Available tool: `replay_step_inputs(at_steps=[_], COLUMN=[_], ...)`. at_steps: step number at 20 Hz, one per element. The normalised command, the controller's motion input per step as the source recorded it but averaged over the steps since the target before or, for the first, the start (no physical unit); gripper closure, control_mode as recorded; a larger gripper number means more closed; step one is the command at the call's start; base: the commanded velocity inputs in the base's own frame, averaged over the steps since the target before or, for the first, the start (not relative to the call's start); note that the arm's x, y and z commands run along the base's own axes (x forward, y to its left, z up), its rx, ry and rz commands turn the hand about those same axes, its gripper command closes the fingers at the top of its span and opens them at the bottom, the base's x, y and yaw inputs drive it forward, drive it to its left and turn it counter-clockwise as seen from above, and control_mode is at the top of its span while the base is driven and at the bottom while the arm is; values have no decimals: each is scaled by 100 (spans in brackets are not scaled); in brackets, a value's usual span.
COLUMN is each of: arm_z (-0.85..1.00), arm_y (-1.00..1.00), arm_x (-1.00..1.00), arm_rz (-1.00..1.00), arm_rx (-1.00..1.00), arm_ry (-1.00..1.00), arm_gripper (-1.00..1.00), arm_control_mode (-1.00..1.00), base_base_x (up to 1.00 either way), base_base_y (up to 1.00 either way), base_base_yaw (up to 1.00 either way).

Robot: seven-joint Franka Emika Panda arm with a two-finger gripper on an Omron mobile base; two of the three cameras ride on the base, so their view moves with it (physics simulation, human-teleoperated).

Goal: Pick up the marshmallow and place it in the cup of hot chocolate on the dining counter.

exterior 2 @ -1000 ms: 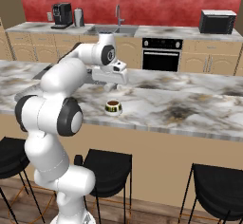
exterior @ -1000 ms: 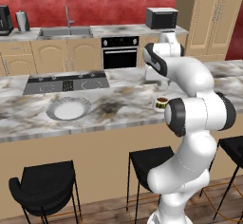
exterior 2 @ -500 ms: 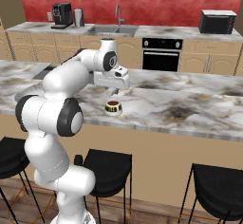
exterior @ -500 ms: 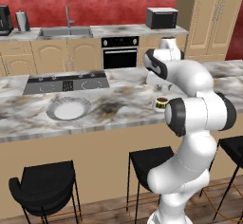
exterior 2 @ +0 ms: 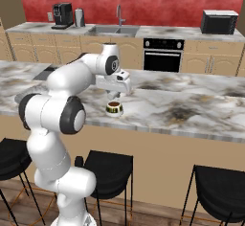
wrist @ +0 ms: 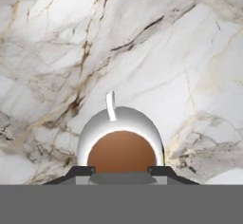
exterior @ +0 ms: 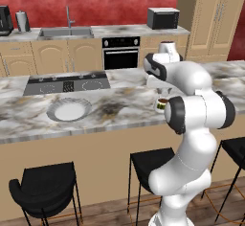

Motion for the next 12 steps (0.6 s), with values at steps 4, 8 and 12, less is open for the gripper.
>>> replay_step_inputs(at_steps=[4, 8, 12], arm_z=[-4, -2, -7], arm_y=[0, 0, 0], arm_x=[9, 1, 0], arm_rz=[0, 0, 0], arm_rx=[0, 0, 0], arm_ry=[4, 3, 2], arm_gripper=[100, 100, 100], arm_control_mode=[-100, -100, -100], base_base_x=[0, 0, 0], base_base_y=[0, 0, 0], base_base_yaw=[0, 0, 0])
